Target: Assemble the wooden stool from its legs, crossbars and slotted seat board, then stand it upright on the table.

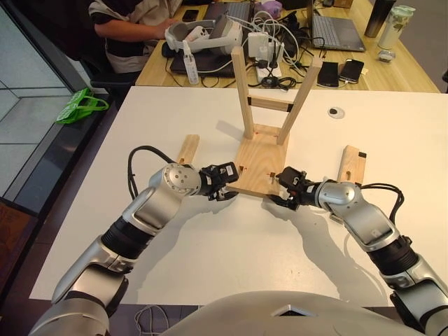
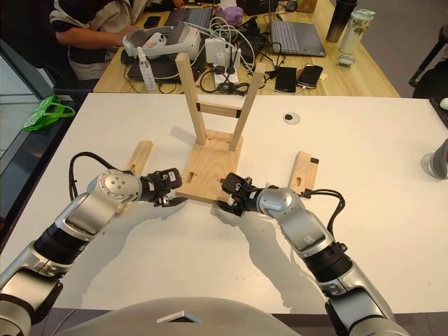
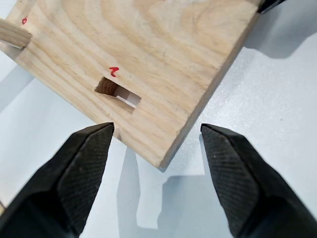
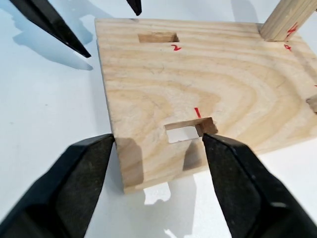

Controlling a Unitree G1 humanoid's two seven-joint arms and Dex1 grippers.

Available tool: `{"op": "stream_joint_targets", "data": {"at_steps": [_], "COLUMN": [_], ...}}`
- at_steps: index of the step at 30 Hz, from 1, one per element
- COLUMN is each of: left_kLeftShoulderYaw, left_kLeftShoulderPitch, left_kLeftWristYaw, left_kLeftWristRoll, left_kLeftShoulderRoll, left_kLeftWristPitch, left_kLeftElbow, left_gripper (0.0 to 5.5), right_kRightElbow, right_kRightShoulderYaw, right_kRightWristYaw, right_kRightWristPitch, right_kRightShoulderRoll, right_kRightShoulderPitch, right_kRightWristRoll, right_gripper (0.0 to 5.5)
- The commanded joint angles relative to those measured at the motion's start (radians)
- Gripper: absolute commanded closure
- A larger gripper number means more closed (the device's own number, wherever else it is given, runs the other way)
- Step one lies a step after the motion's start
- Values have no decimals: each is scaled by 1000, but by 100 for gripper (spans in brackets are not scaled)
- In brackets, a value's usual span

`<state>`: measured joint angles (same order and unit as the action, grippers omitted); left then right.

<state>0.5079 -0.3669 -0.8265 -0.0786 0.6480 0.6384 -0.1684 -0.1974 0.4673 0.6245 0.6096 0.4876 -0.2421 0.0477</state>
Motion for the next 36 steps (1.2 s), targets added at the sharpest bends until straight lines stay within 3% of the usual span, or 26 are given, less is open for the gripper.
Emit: {"op": "stream_joint_targets", "data": {"at_steps": [1,7,11,14,17,22,27,36], "left_kLeftShoulderYaw": [-43,-162,-369,-530,-652,-776,-780,-679], "left_kLeftShoulderPitch": [40,71,73,31,-52,-137,-56,64], "left_kLeftWristYaw": [-4,-3,48,192,428,675,769,833], "left_kLeftWristRoll": [22,101,224,264,222,162,121,104], "left_kLeftShoulderRoll": [6,12,-46,-150,-273,-325,-345,-448], "left_kLeftWristPitch": [34,121,227,289,281,204,175,168], "left_kLeftElbow": [-77,-199,-274,-252,-155,-34,-47,-175], "left_gripper": [225,225,225,225,225,225,225,225], "right_kRightElbow": [0,12,-34,3,168,321,383,307], "right_kRightShoulderYaw": [-60,-105,-282,-453,-644,-758,-799,-757], "right_kRightWristYaw": [-15,-31,-57,-169,-401,-549,-584,-520], "right_kRightWristPitch": [-6,-14,49,95,102,38,19,101], "right_kRightShoulderRoll": [27,27,39,-19,-117,-171,-187,-208], "right_kRightShoulderPitch": [-18,-23,-1,-9,-25,4,53,121], "right_kRightWristRoll": [-30,-58,7,44,42,43,60,113], "right_gripper": [220,220,220,220,220,220,220,220]}}
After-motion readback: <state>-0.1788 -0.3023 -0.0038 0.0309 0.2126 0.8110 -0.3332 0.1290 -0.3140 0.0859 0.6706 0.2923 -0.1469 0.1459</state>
